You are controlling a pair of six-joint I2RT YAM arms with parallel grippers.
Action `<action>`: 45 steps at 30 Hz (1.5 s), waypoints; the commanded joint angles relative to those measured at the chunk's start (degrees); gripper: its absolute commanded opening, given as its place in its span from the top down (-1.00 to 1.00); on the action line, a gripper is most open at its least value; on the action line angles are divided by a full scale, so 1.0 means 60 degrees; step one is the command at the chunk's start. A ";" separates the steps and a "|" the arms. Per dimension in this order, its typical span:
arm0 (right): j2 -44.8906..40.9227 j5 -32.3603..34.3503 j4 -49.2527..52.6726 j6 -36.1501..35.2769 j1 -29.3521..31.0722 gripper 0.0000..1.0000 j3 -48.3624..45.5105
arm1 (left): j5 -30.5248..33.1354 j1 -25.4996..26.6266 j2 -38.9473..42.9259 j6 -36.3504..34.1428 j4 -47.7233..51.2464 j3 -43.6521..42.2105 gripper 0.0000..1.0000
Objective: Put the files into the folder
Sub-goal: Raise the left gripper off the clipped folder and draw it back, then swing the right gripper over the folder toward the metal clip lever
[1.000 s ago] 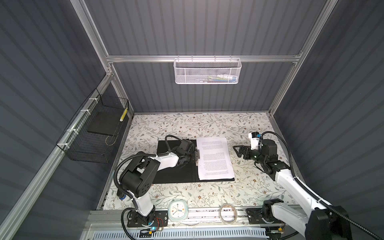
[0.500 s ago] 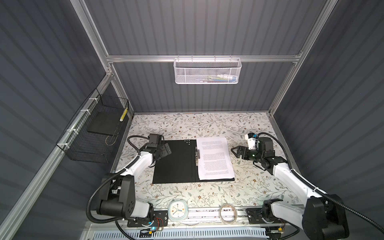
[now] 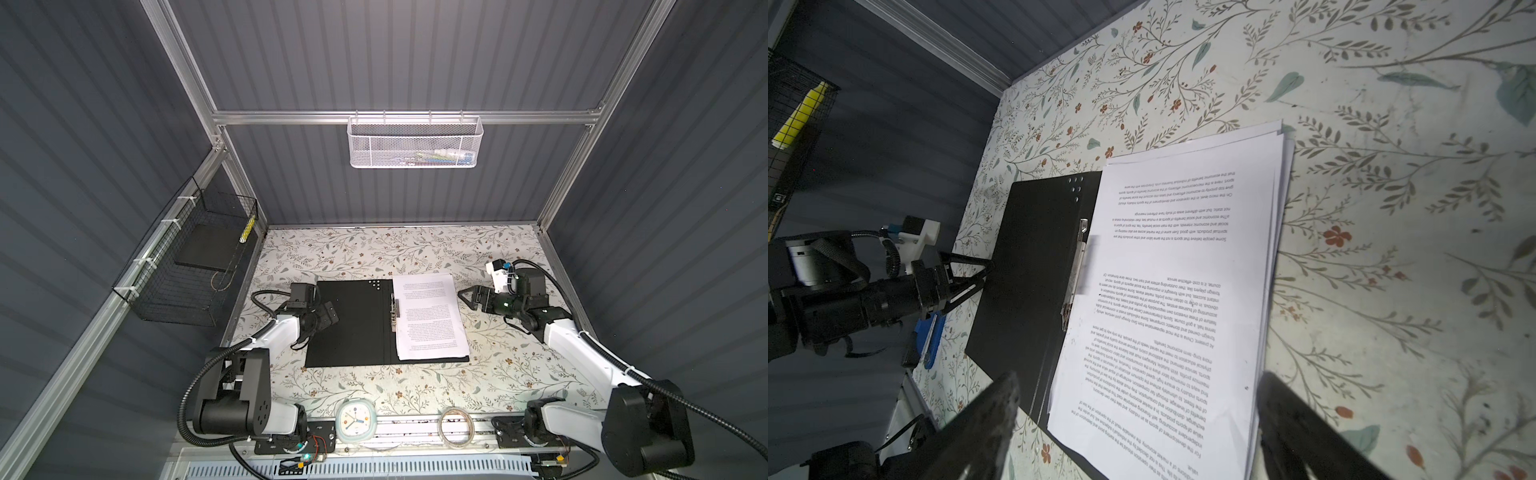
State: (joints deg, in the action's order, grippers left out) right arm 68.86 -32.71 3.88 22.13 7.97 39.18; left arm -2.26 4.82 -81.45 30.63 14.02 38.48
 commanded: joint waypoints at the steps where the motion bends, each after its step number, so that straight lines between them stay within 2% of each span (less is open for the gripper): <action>1: 0.0095 -0.0199 -0.0197 0.0130 0.0034 -0.78 0.0220 | -0.0881 -0.0054 -0.0115 0.0066 0.0037 -0.0233 -0.99; 7: 0.0741 -0.0057 0.0405 -0.0249 0.0146 -0.77 0.0956 | -0.1639 -0.0042 0.0476 0.0507 -0.0361 -0.0855 -0.99; 13: 0.2208 0.0134 0.0886 -0.0885 0.0945 -0.74 0.2274 | -0.2118 -0.0042 0.0878 0.0928 -0.0581 -0.1433 -0.98; 21: 0.4677 -0.0310 0.0970 -0.1105 0.2051 -0.74 0.4477 | -0.2509 -0.0027 0.1686 0.1232 -0.0731 -0.2076 -0.98; 25: 0.5948 -0.0707 0.1545 -0.1300 0.2535 -0.71 0.5879 | -0.1355 -0.0027 0.1881 0.0481 0.0501 -0.1318 -0.99; 28: 0.6631 -0.0672 0.1912 -0.1452 0.2850 -0.66 0.6651 | -0.1215 -0.0027 0.1762 -0.0090 0.1053 -0.0375 -0.99; 34: 0.7679 -0.0926 0.2156 -0.1549 0.3247 -0.63 0.7419 | -0.2205 -0.0027 0.1509 -0.0649 0.0558 0.0383 -0.99; 45: 0.8455 -0.0787 0.2343 -0.1649 0.3429 -0.64 0.7850 | -0.2614 -0.0027 0.0766 -0.0834 0.0139 0.0443 -0.99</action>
State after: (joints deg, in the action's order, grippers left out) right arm 118.10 -36.88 16.78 13.41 27.92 84.09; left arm -15.84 4.51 -76.23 27.57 15.20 40.03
